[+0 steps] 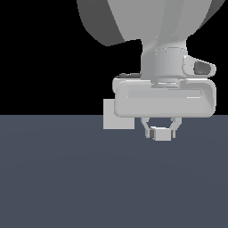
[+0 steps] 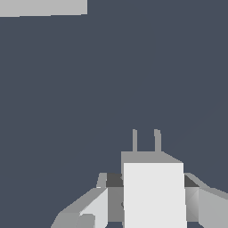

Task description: Plug the charger into the wall socket.

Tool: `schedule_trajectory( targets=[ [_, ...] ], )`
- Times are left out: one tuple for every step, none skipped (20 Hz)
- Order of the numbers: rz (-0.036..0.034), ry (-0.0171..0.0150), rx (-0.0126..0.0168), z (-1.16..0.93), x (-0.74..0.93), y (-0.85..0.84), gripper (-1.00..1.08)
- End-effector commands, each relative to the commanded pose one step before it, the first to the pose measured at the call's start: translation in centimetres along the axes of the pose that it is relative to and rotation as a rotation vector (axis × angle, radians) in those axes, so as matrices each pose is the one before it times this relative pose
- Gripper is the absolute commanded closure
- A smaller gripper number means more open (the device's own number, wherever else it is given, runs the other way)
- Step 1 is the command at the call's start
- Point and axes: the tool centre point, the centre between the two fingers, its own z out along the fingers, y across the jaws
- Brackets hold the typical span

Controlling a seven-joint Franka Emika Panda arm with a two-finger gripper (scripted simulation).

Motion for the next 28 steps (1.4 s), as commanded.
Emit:
schedule_trajectory(
  targets=[
    [-0.00812,0.00023,0.00012,-1.035,1.382,-2.332,1.08],
    [-0.00308,0.00001,0.00018,-0.366,0.521,-0.840,1.08],
    [-0.00292,0.00001,0.00020,-0.346,0.500,-0.795,1.08],
    [-0.00280,0.00001,0.00023,-0.324,0.475,-0.747,1.08],
    [-0.00257,0.00001,0.00024,-0.300,0.444,-0.690,1.08],
    [-0.00238,0.00001,0.00025,-0.273,0.408,-0.631,1.08],
    [-0.00211,0.00001,0.00024,-0.245,0.370,-0.565,1.08],
    [-0.00194,0.00001,0.00025,-0.215,0.330,-0.502,1.08],
    [-0.00160,0.00000,0.00024,-0.184,0.289,-0.427,1.08],
    [-0.00144,0.00000,0.00025,-0.152,0.247,-0.361,1.08],
    [-0.00107,0.00000,0.00023,-0.120,0.205,-0.281,1.08],
    [-0.00094,0.00000,0.00025,-0.089,0.163,-0.219,1.08],
    [-0.00065,0.00000,0.00022,-0.061,0.123,-0.152,1.08],
    [-0.00045,0.00000,0.00019,-0.038,0.085,-0.098,1.08],
    [0.00000,0.00000,0.00000,-0.020,0.049,-0.037,1.08],
    [0.00000,0.00000,0.00000,-0.006,0.016,-0.011,1.08],
    [0.00000,0.00000,0.00000,0.000,0.000,0.000,1.08],
    [0.00000,0.00000,0.00000,0.000,0.000,0.000,1.08],
    [0.00000,0.00000,0.00000,0.000,0.000,0.000,1.08],
    [-0.00091,0.00006,0.00034,0.012,-0.020,-0.036,1.08],
    [0.00000,0.00000,0.00000,0.002,0.017,0.000,1.08],
    [0.00000,0.00000,0.00000,0.005,0.051,0.000,1.08],
    [0.00000,0.00000,0.00000,0.009,0.085,0.000,1.08],
    [0.00000,0.00000,0.00000,0.012,0.119,0.000,1.08],
    [0.00000,0.00000,0.00000,0.015,0.153,0.000,1.08],
    [0.00000,0.00000,0.00000,0.018,0.186,0.000,1.08],
    [0.00000,0.00000,0.00000,0.022,0.220,0.000,1.08],
    [0.00000,0.00000,0.00000,0.025,0.252,0.000,1.08]
  ],
)
